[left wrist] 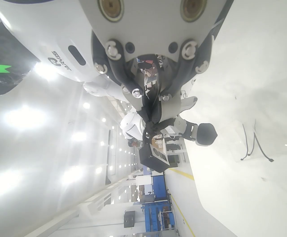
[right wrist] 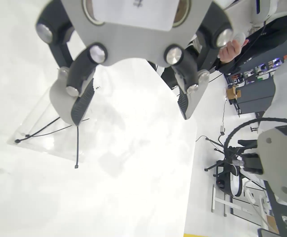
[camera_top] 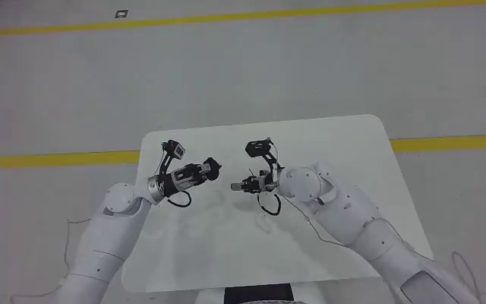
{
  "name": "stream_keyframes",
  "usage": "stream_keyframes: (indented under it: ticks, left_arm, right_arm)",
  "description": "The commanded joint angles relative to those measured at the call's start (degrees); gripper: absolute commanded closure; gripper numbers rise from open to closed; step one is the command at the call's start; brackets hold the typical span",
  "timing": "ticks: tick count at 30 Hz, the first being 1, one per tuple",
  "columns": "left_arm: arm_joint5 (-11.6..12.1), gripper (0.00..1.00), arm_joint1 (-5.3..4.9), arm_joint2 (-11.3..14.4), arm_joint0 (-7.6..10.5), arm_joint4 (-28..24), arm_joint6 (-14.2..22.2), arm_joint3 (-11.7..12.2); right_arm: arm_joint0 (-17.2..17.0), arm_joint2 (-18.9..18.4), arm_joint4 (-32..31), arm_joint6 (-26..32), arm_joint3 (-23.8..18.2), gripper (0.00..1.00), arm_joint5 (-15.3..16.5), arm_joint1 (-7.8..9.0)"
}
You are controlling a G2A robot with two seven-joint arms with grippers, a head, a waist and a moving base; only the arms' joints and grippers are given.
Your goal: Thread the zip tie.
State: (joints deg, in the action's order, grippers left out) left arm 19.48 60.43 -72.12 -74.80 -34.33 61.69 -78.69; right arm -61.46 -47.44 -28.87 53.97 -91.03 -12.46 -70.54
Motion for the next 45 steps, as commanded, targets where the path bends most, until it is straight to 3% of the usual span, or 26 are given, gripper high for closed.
stream_keyframes:
  ticks: [1, 8, 14, 17, 24, 31, 45]
  left_arm:
    - [0.0, 1.0, 0.0, 0.0, 0.0, 0.0, 0.0, 0.0]
    - [0.0, 1.0, 0.0, 0.0, 0.0, 0.0, 0.0, 0.0]
    - [0.0, 1.0, 0.0, 0.0, 0.0, 0.0, 0.0, 0.0]
    - [0.0, 1.0, 0.0, 0.0, 0.0, 0.0, 0.0, 0.0]
    - [0.0, 1.0, 0.0, 0.0, 0.0, 0.0, 0.0, 0.0]
    - [0.0, 1.0, 0.0, 0.0, 0.0, 0.0, 0.0, 0.0]
    - [0.0, 1.0, 0.0, 0.0, 0.0, 0.0, 0.0, 0.0]
  right_arm:
    - [-0.1, 0.0, -0.1, -0.1, -0.1, 0.0, 0.0, 0.02]
    - [-0.6, -0.2, 0.7, -1.1, 0.7, 0.0, 0.9, 0.0]
    - [1.6, -2.2, 8.4, -0.4, 7.6, 0.0, 9.0, -0.33]
    - [3.7, -1.9, 9.8, 0.2, 11.3, 0.0, 11.4, -0.72]
    - [8.9, 1.4, 11.4, 0.2, 20.3, 0.0, 14.1, -2.49]
    - [11.0, 4.2, 13.9, 0.3, 26.9, 0.0, 16.3, -4.12]
    - [10.7, 5.0, 10.9, -0.7, 27.4, 0.0, 15.9, -4.15]
